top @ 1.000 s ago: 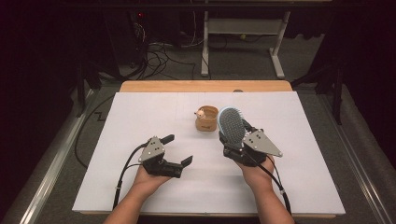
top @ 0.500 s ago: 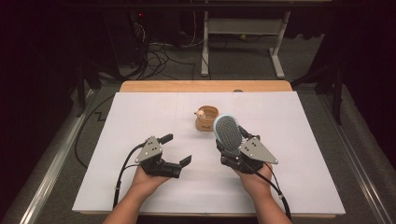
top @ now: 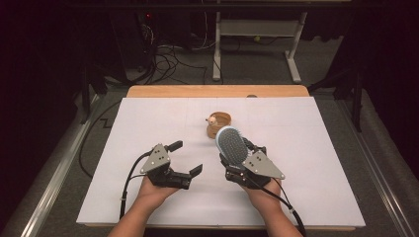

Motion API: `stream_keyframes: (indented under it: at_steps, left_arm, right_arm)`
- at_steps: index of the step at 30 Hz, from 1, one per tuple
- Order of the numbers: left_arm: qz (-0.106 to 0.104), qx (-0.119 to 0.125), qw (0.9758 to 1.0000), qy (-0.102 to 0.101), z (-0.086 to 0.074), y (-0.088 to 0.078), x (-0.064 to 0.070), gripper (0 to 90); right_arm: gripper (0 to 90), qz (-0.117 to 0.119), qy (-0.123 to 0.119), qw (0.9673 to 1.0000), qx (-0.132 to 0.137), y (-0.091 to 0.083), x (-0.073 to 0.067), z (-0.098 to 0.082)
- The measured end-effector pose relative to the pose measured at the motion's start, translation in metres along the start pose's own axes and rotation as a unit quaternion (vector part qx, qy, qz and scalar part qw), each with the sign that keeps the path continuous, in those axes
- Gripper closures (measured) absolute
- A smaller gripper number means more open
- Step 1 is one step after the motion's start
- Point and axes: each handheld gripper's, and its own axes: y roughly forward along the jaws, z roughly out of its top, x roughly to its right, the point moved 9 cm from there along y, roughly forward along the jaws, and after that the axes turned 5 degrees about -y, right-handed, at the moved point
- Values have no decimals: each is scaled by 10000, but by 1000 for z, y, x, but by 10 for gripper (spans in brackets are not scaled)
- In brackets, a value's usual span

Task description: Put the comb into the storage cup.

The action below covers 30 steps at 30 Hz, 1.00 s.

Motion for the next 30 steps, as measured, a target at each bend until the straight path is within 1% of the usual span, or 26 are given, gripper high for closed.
stream_keyframes:
  at_steps: [6,11,21,26,30]
  left_arm:
    - [-36,5,10000,13,3,-2,3,0]
    - [-50,60,10000,21,6,-3,5,2]
    - [-81,38,10000,24,8,-4,8,3]
    - [-88,43,10000,17,9,-4,9,3]
    - [-90,19,10000,10,8,-3,10,3]
  right_arm:
    - [205,68,-94,9999,0,1,-9,1]
    - [205,92,-129,9999,9,2,-12,1]
    - [205,109,-230,9997,-19,5,-18,-2]
    - [205,166,-256,9995,-28,6,-23,-2]
    - [205,241,-300,9992,-42,8,-29,-2]
